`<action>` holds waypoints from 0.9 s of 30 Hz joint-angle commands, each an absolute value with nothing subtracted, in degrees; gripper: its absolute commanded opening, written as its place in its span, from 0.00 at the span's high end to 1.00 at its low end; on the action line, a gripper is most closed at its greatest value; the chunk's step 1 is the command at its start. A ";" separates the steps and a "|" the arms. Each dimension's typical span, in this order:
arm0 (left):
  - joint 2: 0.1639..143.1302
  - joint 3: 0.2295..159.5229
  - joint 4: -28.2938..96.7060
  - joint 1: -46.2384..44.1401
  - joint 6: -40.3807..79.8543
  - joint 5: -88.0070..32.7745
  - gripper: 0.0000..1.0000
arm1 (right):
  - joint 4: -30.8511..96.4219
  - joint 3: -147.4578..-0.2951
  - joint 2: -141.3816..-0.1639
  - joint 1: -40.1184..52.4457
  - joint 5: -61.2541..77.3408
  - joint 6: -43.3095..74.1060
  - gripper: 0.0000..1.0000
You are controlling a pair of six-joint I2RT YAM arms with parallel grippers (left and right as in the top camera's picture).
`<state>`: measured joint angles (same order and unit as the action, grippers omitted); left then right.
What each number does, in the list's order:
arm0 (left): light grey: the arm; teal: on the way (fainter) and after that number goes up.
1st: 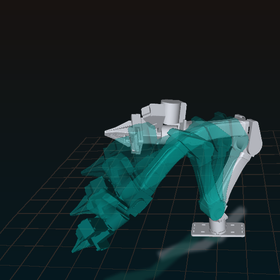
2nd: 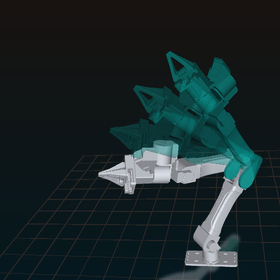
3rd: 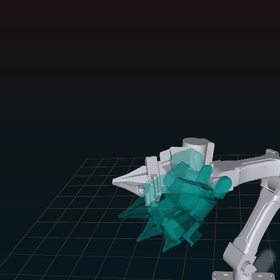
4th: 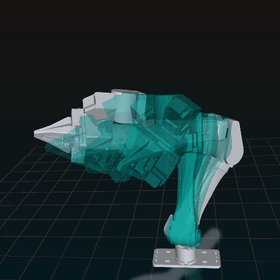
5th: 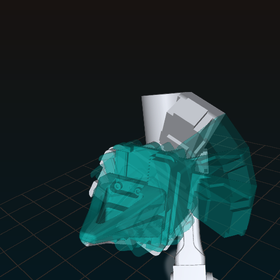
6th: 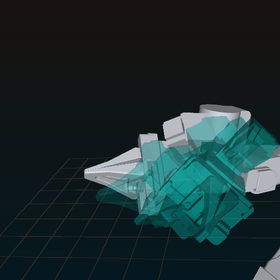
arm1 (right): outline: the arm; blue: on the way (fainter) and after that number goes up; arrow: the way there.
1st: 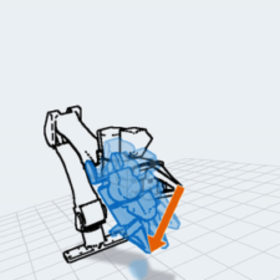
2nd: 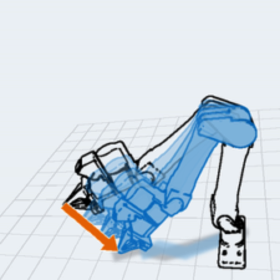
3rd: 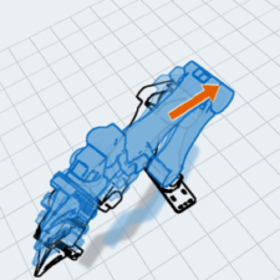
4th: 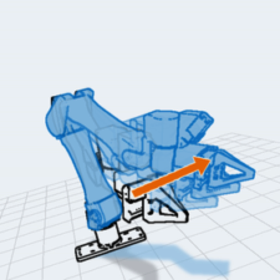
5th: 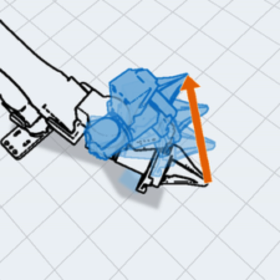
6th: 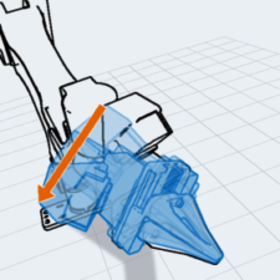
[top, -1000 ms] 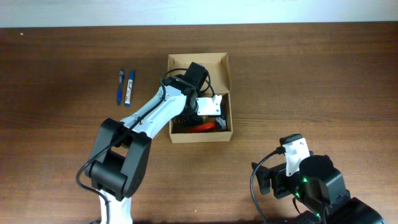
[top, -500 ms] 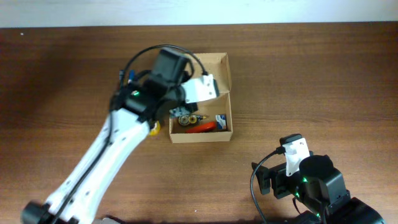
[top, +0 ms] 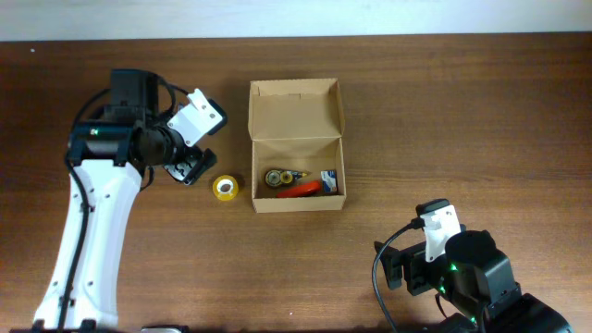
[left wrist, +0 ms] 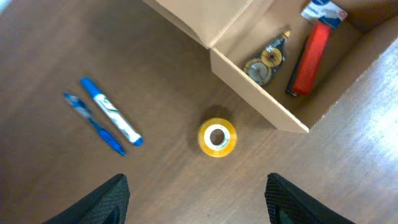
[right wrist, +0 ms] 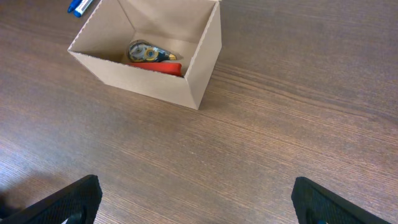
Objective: Pack container
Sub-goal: 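Move the left gripper to the yellow tape roll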
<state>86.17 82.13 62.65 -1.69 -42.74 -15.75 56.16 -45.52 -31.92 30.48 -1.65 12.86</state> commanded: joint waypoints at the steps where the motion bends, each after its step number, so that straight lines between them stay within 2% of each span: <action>1: 89.95 79.24 62.35 -1.72 -41.58 -18.26 0.30 | 56.14 -45.41 -31.59 30.79 -2.15 12.62 0.01; 9: 102.41 75.83 58.92 -1.69 -41.43 -18.22 0.30 | 56.14 -45.41 -31.59 30.79 -2.15 12.62 0.01; 13: 106.89 75.83 55.90 -1.69 -36.10 -15.29 0.25 | 56.14 -45.41 -31.59 30.79 -2.15 12.62 0.01; 23: 108.18 75.77 54.22 -1.69 -33.56 -11.00 0.25 | 56.14 -45.41 -31.59 30.79 -2.15 12.62 0.01; 27: 108.49 74.65 50.94 -1.69 -29.06 -7.64 0.25 | 56.14 -45.41 -31.59 30.79 -2.15 12.62 0.01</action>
